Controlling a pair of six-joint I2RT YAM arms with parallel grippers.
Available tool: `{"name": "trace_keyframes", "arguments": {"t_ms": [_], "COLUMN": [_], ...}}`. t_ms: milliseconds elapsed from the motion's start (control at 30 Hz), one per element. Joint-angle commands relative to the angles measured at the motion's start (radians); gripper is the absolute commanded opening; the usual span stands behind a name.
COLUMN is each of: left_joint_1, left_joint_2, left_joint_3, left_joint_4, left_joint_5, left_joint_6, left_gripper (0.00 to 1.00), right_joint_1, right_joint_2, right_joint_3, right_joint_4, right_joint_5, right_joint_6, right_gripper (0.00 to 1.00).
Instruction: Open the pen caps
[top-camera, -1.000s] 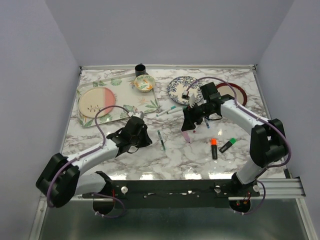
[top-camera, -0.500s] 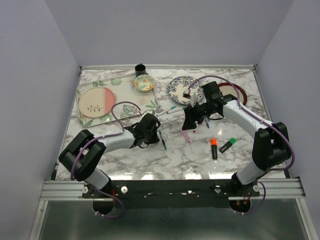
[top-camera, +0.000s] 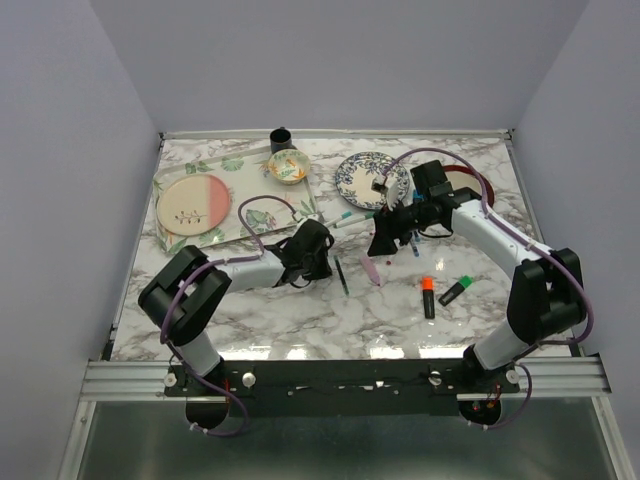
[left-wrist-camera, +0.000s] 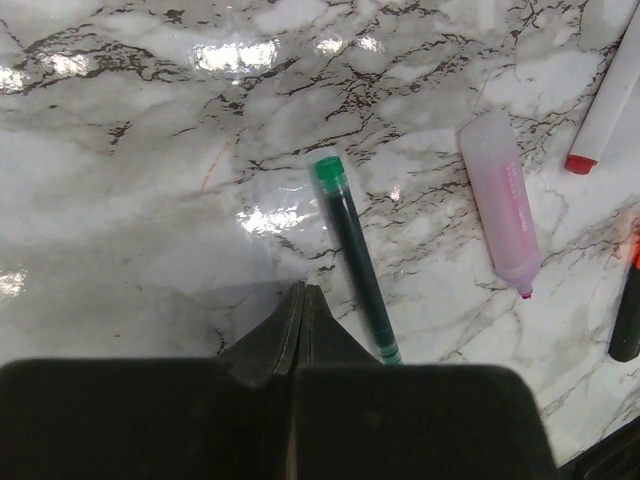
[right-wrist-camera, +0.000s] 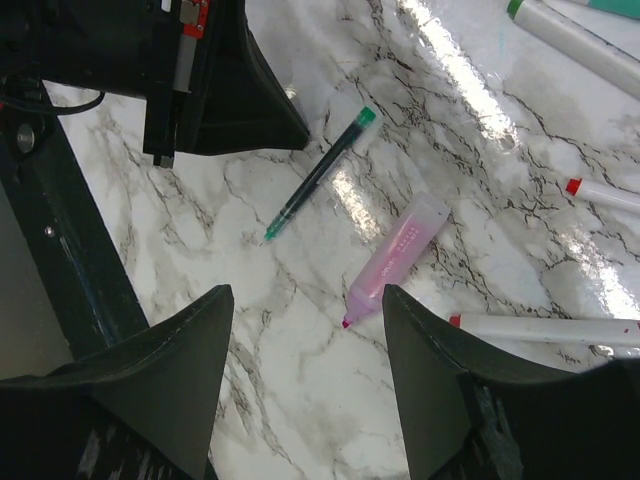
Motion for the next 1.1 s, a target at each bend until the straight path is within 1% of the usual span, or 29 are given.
{"name": "trace_keyframes", "arguments": {"t_ms": [0, 100, 200, 233, 300, 333, 400, 433, 500, 533, 600, 633, 667, 733, 767, 833, 900, 1000, 1033, 1067], "left_joint_1": [-0.011, -0.009, -0.009, -0.009, -0.009, -0.009, -0.006, -0.003, 0.008, 0.014, 0.038, 0.049, 0.057, 0.069, 0.068, 0.068, 0.068, 0.068, 0.068, 0.069], "left_joint_2": [0.023, -0.023, -0.106, -0.158, -0.216, -0.282, -0.351, -0.424, -0.497, -0.564, -0.626, -0.681, -0.706, -0.77, -0.789, -0.841, -0.874, -0.945, -0.966, -0.974], "left_joint_3": [0.029, 0.022, 0.014, 0.013, 0.011, 0.011, 0.011, 0.011, 0.014, 0.016, 0.031, 0.037, 0.045, 0.069, 0.074, 0.066, 0.03, -0.047, -0.053, -0.05], "left_joint_4": [-0.04, -0.068, -0.107, -0.12, -0.158, -0.169, -0.207, -0.219, -0.259, -0.276, -0.328, -0.348, -0.394, -0.436, -0.469, -0.493, -0.503, -0.465, -0.456, -0.463], "left_joint_5": [0.017, -0.015, -0.058, -0.068, -0.098, -0.107, -0.142, -0.154, -0.18, -0.185, -0.19, -0.199, -0.205, -0.237, -0.251, -0.283, -0.317, -0.322, -0.314, -0.313], "left_joint_6": [0.011, 0.023, 0.048, 0.057, 0.094, 0.111, 0.156, 0.172, 0.203, 0.23, 0.264, 0.299, 0.319, 0.368, 0.414, 0.453, 0.487, 0.502, 0.51, 0.513], "left_gripper": [0.04, 0.04, 0.05, 0.09, 0.18, 0.27, 0.35, 0.48, 0.6, 0.68, 0.75, 0.8, 0.83, 0.88, 0.88, 0.91, 0.91, 0.91, 0.91, 0.91], "right_joint_1": [-0.012, -0.021, -0.029, -0.033, -0.039, -0.047, -0.052, -0.059, -0.065, -0.072, -0.076, -0.079, -0.081, -0.081, -0.081, -0.079, -0.079, -0.075, -0.067, -0.067], "right_joint_2": [-0.018, -0.02, -0.02, -0.02, -0.018, -0.015, -0.012, -0.011, -0.008, -0.006, 0.0, 0.005, 0.009, 0.017, 0.019, 0.02, 0.011, -0.046, -0.09, -0.112], "right_joint_3": [0.008, 0.006, 0.002, -0.003, -0.006, -0.006, -0.007, -0.009, -0.012, -0.012, -0.014, -0.014, -0.014, -0.017, -0.02, -0.032, -0.043, -0.104, -0.124, -0.156], "right_joint_4": [-0.021, -0.021, -0.009, 0.001, 0.01, 0.017, 0.027, 0.034, 0.037, 0.037, 0.037, 0.036, 0.036, 0.034, 0.037, 0.042, 0.047, 0.06, 0.05, 0.036], "right_joint_5": [-0.006, 0.009, 0.056, 0.09, 0.121, 0.154, 0.191, 0.223, 0.24, 0.254, 0.265, 0.274, 0.276, 0.291, 0.297, 0.316, 0.317, 0.231, 0.209, 0.152], "right_joint_6": [-0.017, -0.017, -0.012, -0.006, 0.003, 0.017, 0.026, 0.031, 0.029, 0.028, 0.023, 0.022, 0.02, 0.003, -0.004, -0.047, -0.084, -0.268, -0.407, -0.495], "right_gripper": [0.69, 0.7, 0.7, 0.7, 0.71, 0.72, 0.72, 0.73, 0.73, 0.73, 0.73, 0.73, 0.73, 0.73, 0.73, 0.73, 0.73, 0.71, 0.71, 0.72]}}
